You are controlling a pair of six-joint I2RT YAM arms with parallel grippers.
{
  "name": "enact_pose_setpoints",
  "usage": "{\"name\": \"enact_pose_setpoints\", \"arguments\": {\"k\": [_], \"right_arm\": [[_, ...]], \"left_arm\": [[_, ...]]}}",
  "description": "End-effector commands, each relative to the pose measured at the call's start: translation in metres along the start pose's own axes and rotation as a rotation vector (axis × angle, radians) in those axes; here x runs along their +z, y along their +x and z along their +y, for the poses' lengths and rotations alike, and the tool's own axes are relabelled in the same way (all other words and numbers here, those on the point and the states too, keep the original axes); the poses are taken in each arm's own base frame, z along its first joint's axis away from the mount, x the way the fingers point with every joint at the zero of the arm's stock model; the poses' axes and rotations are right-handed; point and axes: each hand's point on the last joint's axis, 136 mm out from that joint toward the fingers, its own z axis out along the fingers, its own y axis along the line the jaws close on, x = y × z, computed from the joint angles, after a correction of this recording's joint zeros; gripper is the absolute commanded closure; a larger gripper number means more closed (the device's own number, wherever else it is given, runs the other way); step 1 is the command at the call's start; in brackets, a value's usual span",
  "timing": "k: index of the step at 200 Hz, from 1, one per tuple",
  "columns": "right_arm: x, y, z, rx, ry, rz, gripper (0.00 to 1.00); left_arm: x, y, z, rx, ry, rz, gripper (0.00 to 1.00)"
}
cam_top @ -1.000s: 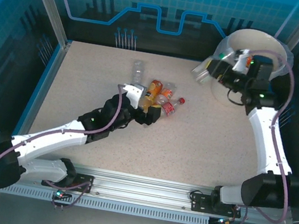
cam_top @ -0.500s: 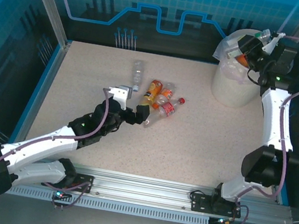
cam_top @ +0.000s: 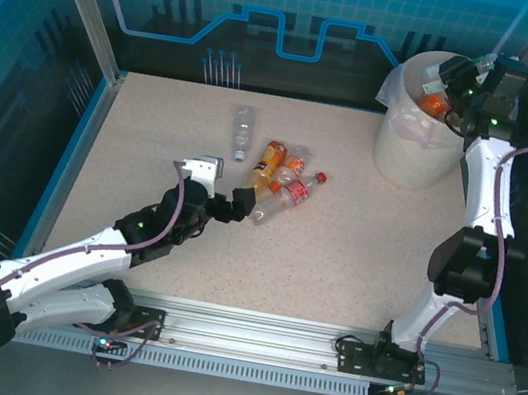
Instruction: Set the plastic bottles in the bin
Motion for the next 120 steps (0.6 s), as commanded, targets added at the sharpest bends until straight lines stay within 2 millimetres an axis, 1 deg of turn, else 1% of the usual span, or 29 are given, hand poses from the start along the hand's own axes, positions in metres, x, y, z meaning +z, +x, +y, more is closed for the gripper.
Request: {"name": "enact_pose_setpoints", "arguments": {"k": [1, 16, 43, 57, 69, 86, 92, 101, 120], "right_arm": [[0.011, 0.005, -0.006, -0.044, 0.016, 0.069, 0.66], [0.020, 0.020, -0.003, -0.061, -0.003, 0.132, 0.65], [0.029, 0.034, 0.001, -0.079, -0.020, 0.192, 0.64], [0.031, 0.034, -0.003, -0.076, 0.006, 0.179, 0.64], [0.032, 0.027, -0.008, -0.057, 0.022, 0.144, 0.63], [0.038, 0.018, -0.016, 0.027, 0.013, 0.122, 0.62], [0.040, 0.016, -0.015, 0.052, -0.002, 0.119, 0.61], [0.046, 0.012, -0.017, 0.085, -0.013, 0.114, 0.57], [0.054, 0.007, -0.016, 0.108, -0.011, 0.112, 0.36]], "left_arm": [[-0.002, -0.001, 0.011, -0.024, -0.036, -0.014, 0.01], [-0.001, 0.000, 0.013, -0.033, -0.042, -0.015, 0.01], [0.000, 0.000, 0.013, -0.037, -0.041, -0.011, 0.01], [0.000, 0.000, 0.014, -0.037, -0.045, -0.011, 0.01], [0.000, 0.000, 0.014, -0.037, -0.047, -0.010, 0.01], [0.001, 0.002, 0.016, -0.040, -0.053, -0.005, 0.01], [0.001, 0.002, 0.016, -0.041, -0.054, -0.004, 0.01], [0.001, 0.003, 0.017, -0.041, -0.055, -0.002, 0.01], [0.002, 0.004, 0.018, -0.045, -0.060, 0.001, 0.01]]}}
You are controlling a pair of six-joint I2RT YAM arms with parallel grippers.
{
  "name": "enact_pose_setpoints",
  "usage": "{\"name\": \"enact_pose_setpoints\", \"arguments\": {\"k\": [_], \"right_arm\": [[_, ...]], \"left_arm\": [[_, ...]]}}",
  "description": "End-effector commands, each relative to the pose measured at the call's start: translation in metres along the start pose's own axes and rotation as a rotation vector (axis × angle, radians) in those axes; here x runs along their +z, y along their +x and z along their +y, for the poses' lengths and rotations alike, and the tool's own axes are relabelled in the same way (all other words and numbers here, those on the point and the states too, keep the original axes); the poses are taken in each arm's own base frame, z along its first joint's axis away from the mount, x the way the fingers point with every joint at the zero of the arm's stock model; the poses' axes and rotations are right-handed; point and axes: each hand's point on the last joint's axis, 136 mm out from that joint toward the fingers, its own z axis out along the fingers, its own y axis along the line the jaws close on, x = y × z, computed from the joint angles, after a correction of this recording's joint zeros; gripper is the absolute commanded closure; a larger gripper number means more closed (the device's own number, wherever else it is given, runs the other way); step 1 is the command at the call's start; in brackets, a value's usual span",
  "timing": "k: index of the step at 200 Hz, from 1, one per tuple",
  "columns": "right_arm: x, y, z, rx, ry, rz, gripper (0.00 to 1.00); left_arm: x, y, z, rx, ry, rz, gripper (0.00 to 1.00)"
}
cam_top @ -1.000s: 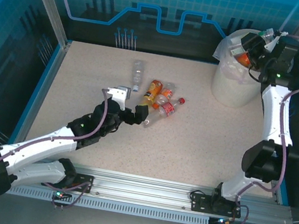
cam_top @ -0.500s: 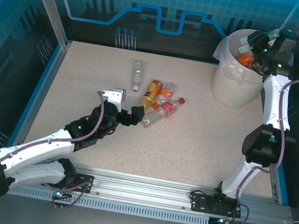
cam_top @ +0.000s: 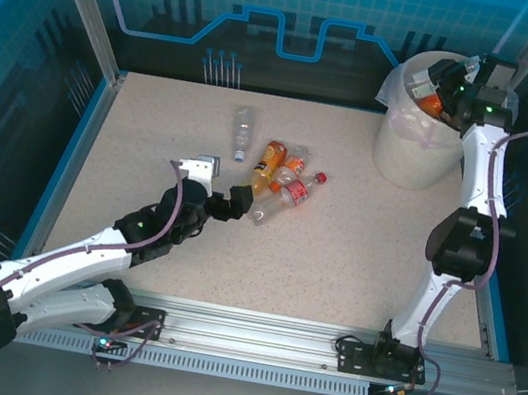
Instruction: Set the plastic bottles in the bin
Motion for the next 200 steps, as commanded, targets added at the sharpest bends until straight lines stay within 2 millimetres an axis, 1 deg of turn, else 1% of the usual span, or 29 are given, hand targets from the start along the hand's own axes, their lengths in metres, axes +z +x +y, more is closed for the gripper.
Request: {"name": "enact_pose_setpoints", "arguments": {"k": [1, 17, 31, 65, 95, 137, 166, 172, 185, 193, 200], "right_arm": [[0.010, -0.017, 0.001, 0.067, -0.030, -0.022, 0.35], [0.012, -0.017, -0.003, 0.077, -0.001, -0.011, 0.27], [0.010, -0.017, -0.005, 0.077, 0.020, -0.020, 0.22], [-0.004, -0.023, 0.006, 0.017, 0.001, -0.037, 0.20], [-0.020, -0.024, 0.016, -0.023, -0.004, -0.041, 0.19], [-0.054, -0.025, 0.031, -0.098, -0.008, -0.068, 0.16], [-0.084, -0.024, 0.037, -0.170, 0.006, -0.103, 0.11], [-0.090, -0.023, 0.037, -0.184, 0.007, -0.107, 0.09], [-0.103, -0.017, 0.042, -0.222, -0.005, -0.112, 0.01], [-0.108, -0.011, 0.042, -0.239, -0.007, -0.105, 0.00], [-0.115, -0.006, 0.046, -0.262, -0.016, -0.103, 0.00]], "left_arm": [[0.000, 0.002, 0.010, -0.015, -0.035, 0.003, 0.01], [0.000, 0.002, 0.011, -0.019, -0.041, 0.003, 0.01], [0.000, 0.003, 0.014, -0.025, -0.052, 0.004, 0.01], [0.002, 0.006, 0.026, -0.053, -0.103, 0.024, 0.01], [0.006, 0.010, 0.037, -0.104, -0.143, 0.052, 0.01], [0.013, 0.015, 0.055, -0.171, -0.213, 0.105, 0.01], [0.018, 0.016, 0.067, -0.225, -0.247, 0.138, 0.01], [0.019, 0.016, 0.068, -0.236, -0.244, 0.146, 0.01], [0.023, 0.017, 0.069, -0.258, -0.237, 0.165, 0.01], [0.025, 0.018, 0.068, -0.267, -0.228, 0.178, 0.01], [0.028, 0.020, 0.068, -0.272, -0.222, 0.191, 0.01]]}}
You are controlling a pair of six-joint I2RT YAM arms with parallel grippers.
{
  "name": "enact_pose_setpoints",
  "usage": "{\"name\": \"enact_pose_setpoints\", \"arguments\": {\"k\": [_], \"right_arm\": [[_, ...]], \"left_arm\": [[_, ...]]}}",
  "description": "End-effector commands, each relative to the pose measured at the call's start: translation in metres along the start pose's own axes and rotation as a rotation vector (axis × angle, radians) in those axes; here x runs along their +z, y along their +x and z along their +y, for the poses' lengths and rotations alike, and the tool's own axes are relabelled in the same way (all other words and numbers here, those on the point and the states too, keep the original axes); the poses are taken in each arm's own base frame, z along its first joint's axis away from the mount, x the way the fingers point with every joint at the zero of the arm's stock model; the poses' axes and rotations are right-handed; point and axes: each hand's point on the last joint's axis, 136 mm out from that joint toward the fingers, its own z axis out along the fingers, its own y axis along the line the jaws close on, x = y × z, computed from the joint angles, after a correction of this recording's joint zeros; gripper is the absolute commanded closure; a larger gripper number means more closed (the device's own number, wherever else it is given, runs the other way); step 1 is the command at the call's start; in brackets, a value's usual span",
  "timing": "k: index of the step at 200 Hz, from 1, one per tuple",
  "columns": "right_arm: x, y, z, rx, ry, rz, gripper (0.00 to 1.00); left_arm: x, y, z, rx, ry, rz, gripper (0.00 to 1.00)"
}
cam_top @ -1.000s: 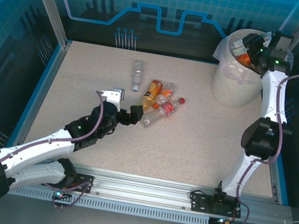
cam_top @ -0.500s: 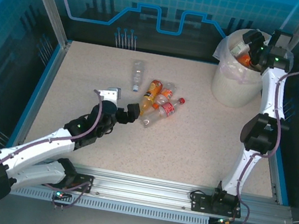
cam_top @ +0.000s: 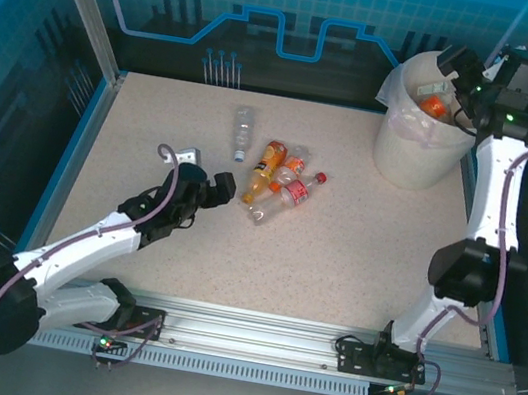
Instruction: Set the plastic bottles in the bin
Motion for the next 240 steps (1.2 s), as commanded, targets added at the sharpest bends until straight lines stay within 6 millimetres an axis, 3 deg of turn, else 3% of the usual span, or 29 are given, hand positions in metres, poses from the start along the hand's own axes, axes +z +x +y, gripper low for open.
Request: {"name": "enact_pose_setpoints", "arguments": {"k": [1, 27, 69, 105, 131, 179, 201, 240], "right_arm": [[-0.025, 0.004, 0.006, -0.106, -0.010, -0.018, 0.00], [-0.046, 0.035, 0.020, -0.177, -0.041, 0.026, 0.00], [-0.064, 0.119, 0.032, -0.278, -0.039, 0.078, 0.00], [-0.070, 0.211, 0.076, -0.767, -0.322, 0.156, 0.00], [-0.079, 0.284, 0.093, -1.153, -0.524, 0.299, 0.00], [-0.088, 0.401, 0.080, -1.634, -0.832, 0.554, 0.00], [-0.085, 0.431, 0.073, -1.796, -0.907, 0.611, 0.01], [-0.059, 0.474, 0.050, -2.139, -0.943, 0.689, 0.01]], "left_arm": [[0.004, 0.001, -0.008, -0.046, 0.033, 0.060, 0.01], [0.013, 0.009, -0.012, -0.053, 0.041, 0.110, 0.01], [0.025, 0.020, -0.012, -0.068, 0.019, 0.177, 0.01], [0.029, 0.023, 0.000, -0.081, -0.049, 0.206, 0.01], [0.028, 0.022, 0.013, -0.122, -0.088, 0.196, 0.01], [0.025, 0.025, 0.031, -0.194, -0.116, 0.187, 0.01], [0.023, 0.025, 0.037, -0.201, -0.131, 0.192, 0.01], [0.019, 0.026, 0.046, -0.213, -0.143, 0.189, 0.01]]}}
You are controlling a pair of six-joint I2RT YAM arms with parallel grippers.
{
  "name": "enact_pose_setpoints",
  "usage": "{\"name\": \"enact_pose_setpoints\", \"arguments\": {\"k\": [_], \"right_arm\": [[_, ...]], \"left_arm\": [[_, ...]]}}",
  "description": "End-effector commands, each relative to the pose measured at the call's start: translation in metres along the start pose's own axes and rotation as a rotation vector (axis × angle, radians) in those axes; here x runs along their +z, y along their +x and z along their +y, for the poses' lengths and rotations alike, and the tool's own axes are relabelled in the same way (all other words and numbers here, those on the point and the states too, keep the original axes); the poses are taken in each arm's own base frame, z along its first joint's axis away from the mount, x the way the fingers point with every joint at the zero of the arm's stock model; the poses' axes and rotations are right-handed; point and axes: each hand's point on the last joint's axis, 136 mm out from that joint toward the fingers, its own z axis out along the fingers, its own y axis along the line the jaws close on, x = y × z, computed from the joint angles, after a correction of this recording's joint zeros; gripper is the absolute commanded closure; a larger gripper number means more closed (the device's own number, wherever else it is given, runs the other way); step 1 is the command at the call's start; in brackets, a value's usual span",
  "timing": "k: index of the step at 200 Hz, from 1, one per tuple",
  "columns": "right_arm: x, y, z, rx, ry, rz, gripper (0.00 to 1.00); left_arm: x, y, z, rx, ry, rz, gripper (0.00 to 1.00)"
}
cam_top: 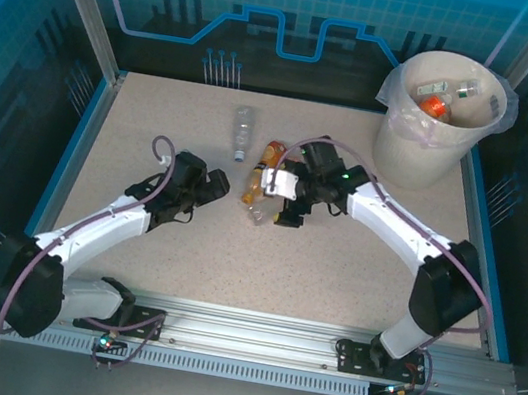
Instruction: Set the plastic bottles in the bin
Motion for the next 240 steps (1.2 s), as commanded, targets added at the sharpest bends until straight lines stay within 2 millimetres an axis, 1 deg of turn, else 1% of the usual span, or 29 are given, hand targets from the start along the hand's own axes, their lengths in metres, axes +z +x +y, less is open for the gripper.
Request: {"name": "enact_pose_setpoints", "arguments": {"k": [1, 26, 57, 84, 98, 113, 137, 143, 157, 169, 177, 186, 198, 214, 240], "right_arm": [[0.020, 0.009, 0.004, -0.282, -0.043, 0.109, 0.01], [0.039, 0.008, -0.004, -0.374, -0.035, 0.133, 0.02], [0.070, 0.016, 0.002, -0.501, -0.074, 0.192, 0.01], [0.091, 0.027, 0.012, -0.501, -0.149, 0.241, 0.04], [0.103, 0.034, 0.012, -0.524, -0.139, 0.263, 0.05], [0.112, 0.041, 0.013, -0.517, -0.147, 0.282, 0.07], [0.117, 0.046, 0.014, -0.482, -0.145, 0.297, 0.13], [0.117, 0.047, 0.014, -0.479, -0.143, 0.299, 0.16], [0.116, 0.050, 0.016, -0.480, -0.138, 0.309, 0.17], [0.116, 0.054, 0.018, -0.474, -0.142, 0.323, 0.19], [0.117, 0.055, 0.018, -0.466, -0.136, 0.328, 0.22], [0.116, 0.056, 0.019, -0.463, -0.133, 0.328, 0.28], [0.116, 0.058, 0.021, -0.459, -0.132, 0.328, 0.31], [0.113, 0.058, 0.022, -0.444, -0.126, 0.327, 0.33], [0.103, 0.053, 0.022, -0.399, -0.100, 0.307, 0.42]], "left_arm": [[-0.004, 0.003, 0.013, -0.023, -0.020, 0.012, 0.01], [-0.006, 0.003, 0.019, -0.032, -0.028, 0.008, 0.01], [-0.006, 0.004, 0.026, -0.045, -0.040, 0.008, 0.01], [-0.007, 0.005, 0.033, -0.052, -0.048, 0.007, 0.01], [-0.008, 0.006, 0.036, -0.056, -0.049, 0.002, 0.01], [-0.009, 0.007, 0.039, -0.061, -0.050, 0.003, 0.01], [-0.011, 0.008, 0.035, -0.035, -0.030, 0.014, 0.01], [-0.011, 0.009, 0.034, -0.027, -0.025, 0.019, 0.01], [-0.012, 0.008, 0.030, -0.012, -0.009, 0.021, 0.01], [-0.011, 0.008, 0.028, -0.008, 0.002, 0.022, 0.01], [-0.011, 0.008, 0.025, -0.009, 0.012, 0.023, 0.01], [-0.009, 0.008, 0.022, -0.009, 0.025, 0.028, 0.01], [-0.007, 0.009, 0.018, -0.010, 0.045, 0.038, 0.01], [-0.004, 0.011, 0.012, -0.011, 0.068, 0.051, 0.01], [0.000, 0.013, 0.005, -0.011, 0.097, 0.069, 0.01]]}}
